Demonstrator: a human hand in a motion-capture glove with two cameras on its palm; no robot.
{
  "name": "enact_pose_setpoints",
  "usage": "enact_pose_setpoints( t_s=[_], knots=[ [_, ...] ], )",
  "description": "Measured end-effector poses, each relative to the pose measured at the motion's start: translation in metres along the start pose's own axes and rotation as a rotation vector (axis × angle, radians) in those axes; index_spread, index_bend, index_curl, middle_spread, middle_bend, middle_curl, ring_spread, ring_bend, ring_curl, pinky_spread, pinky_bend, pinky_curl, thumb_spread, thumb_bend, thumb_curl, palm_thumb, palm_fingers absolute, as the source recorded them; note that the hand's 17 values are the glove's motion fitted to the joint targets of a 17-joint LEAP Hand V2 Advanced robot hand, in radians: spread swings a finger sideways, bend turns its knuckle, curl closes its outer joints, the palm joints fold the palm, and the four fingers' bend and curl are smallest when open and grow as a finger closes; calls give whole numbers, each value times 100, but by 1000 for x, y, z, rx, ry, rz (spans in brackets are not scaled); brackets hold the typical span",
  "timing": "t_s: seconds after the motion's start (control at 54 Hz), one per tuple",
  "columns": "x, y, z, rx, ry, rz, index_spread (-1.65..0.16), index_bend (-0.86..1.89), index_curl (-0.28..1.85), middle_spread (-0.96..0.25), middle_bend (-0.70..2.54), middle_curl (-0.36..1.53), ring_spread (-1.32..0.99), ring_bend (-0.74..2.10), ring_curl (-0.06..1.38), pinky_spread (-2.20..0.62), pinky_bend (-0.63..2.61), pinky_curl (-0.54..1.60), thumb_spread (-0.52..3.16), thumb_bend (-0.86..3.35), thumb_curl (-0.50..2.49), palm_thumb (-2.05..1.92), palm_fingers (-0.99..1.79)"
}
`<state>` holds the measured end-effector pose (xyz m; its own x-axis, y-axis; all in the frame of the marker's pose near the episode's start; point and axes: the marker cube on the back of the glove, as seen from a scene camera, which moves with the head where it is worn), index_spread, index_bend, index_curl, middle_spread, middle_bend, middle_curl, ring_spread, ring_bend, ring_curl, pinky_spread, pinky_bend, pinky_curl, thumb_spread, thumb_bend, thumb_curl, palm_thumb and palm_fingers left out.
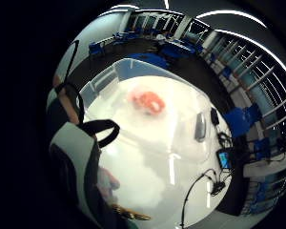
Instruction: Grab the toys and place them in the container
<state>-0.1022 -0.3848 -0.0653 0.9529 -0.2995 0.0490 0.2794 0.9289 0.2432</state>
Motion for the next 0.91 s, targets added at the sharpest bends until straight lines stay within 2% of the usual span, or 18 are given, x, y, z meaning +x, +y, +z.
enact_pose_setpoints(
  t_s=[0.148,0.333,0.463,0.611,0.666,0.759,0.777,0.814,0.833,0.907],
  knots=[
    [37,-25,23,-37,162,79,-39,47,50,-28,68,67,-44,111,63,-45,101,49,46,14,108,66,100],
    [122,-66,53,-75,196,417,-40,42,56,-29,64,69,-44,111,63,-45,102,50,43,13,114,65,94],
    [160,-71,67,-128,205,503,-42,36,60,-30,61,70,-44,111,64,-44,104,50,44,12,117,64,90],
    [173,-69,81,-172,156,519,-45,29,64,-31,56,71,-44,110,63,-44,107,51,47,11,120,64,85],
    [174,-67,88,-234,145,539,-45,25,66,-31,52,70,-44,110,64,-44,109,51,49,10,120,63,81],
    [172,-62,96,-378,121,530,-44,-3,57,-29,35,66,-43,113,64,-43,129,54,68,2,114,50,55],
    [172,-61,97,-398,124,521,-43,-10,52,-29,29,64,-43,116,64,-43,132,54,76,-2,111,43,40],
    [171,-60,98,-421,136,511,-42,-8,49,-28,22,62,-40,114,64,-40,139,57,85,-5,105,36,16],
    [170,-60,99,-425,139,511,-40,-3,49,-26,19,60,-38,106,63,-36,137,57,88,-8,101,29,-7],
    [167,-60,97,-417,113,513,-39,5,42,-23,17,56,-32,89,56,-24,136,54,100,-7,90,18,-19]
  ],
)
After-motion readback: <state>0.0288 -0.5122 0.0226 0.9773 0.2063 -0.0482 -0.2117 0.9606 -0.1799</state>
